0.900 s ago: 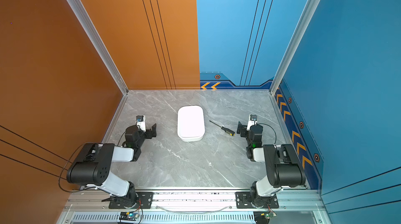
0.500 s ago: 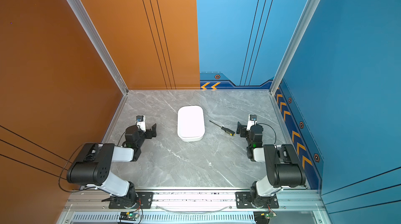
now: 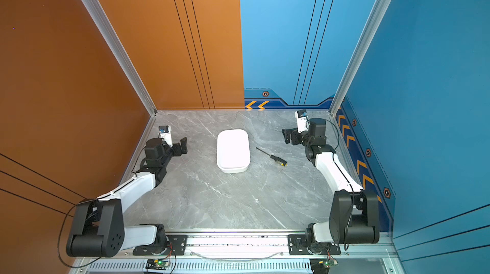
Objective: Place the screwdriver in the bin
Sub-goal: 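Move the right gripper toward the screwdriver while the left arm lifts forward, then lower the right gripper over the screwdriver handle and close on it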
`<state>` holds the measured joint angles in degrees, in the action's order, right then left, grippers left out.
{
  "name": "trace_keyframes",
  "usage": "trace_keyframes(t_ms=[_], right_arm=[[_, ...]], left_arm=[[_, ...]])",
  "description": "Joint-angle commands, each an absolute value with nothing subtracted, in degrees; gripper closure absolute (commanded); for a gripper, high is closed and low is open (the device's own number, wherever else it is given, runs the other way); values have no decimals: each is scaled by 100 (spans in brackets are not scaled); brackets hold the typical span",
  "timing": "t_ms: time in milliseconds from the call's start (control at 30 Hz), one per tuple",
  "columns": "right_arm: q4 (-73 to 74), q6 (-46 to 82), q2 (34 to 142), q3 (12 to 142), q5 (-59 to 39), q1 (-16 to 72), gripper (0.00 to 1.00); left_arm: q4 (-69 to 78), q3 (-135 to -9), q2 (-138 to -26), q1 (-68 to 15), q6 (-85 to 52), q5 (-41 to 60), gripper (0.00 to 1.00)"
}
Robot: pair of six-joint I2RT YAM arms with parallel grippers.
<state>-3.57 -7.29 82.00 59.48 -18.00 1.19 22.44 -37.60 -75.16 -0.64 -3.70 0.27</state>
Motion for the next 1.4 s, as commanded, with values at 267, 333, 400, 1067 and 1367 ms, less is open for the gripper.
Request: trace_keyframes(t_ms=[267, 333, 400, 1067, 1367], right_arm=[[-3860, -1845, 9448, 7497, -745, 1014, 0], [-3939, -1855, 9561, 7538, -773, 1008, 0], [-3975, -1846, 9685, 7539, -836, 999, 0], [-4557, -1984, 10526, 7760, -716, 1111, 7], [-4709, -1919, 10873, 7835, -543, 1214, 15]], left_arm=[[119, -5104, -8321, -412, -1945, 2062, 2], [59, -5262, -8572, -449, -2112, 2453, 2], [19, -5397, -8858, -516, -2366, 2594, 2], [-178, -6342, -10126, -1151, -3125, 3159, 2], [-169, -6351, -10187, -1143, -3075, 3397, 2]])
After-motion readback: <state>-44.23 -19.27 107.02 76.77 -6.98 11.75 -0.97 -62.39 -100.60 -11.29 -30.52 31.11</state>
